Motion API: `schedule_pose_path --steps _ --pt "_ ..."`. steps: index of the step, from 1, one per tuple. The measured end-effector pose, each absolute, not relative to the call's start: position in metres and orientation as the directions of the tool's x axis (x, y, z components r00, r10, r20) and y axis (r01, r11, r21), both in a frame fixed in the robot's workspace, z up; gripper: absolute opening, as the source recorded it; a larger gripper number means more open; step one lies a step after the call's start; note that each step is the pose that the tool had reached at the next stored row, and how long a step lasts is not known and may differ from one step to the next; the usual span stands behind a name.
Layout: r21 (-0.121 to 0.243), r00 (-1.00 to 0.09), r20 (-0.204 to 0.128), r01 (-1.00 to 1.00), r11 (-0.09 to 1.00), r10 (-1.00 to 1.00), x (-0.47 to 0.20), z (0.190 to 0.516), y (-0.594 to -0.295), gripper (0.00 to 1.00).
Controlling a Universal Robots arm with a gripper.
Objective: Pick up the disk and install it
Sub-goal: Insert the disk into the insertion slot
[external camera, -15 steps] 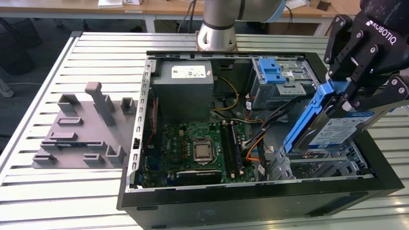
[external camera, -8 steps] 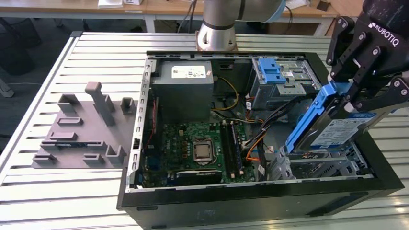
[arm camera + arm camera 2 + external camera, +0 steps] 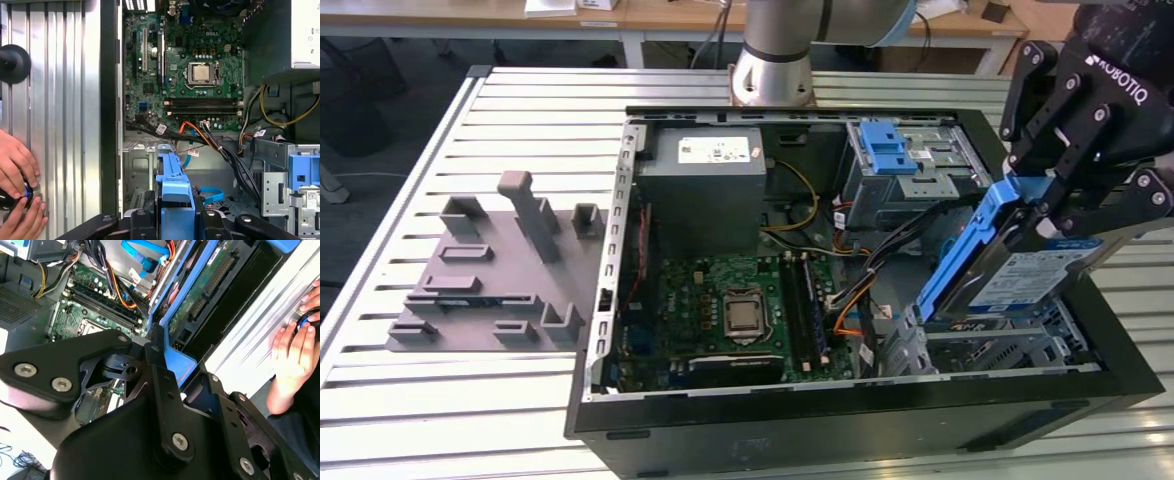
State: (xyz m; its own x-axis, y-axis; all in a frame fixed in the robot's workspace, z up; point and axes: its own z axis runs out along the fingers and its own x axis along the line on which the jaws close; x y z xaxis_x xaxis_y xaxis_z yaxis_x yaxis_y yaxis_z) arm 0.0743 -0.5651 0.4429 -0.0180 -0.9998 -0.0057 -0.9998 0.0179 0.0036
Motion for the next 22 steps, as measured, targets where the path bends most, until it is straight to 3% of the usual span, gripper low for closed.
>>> schedule_pose_path --steps 22 --pt "0.004 -0.018 -0.006 -1.0 0.018 -1.0 0.0737 0.4376 -0.5678 0.36"
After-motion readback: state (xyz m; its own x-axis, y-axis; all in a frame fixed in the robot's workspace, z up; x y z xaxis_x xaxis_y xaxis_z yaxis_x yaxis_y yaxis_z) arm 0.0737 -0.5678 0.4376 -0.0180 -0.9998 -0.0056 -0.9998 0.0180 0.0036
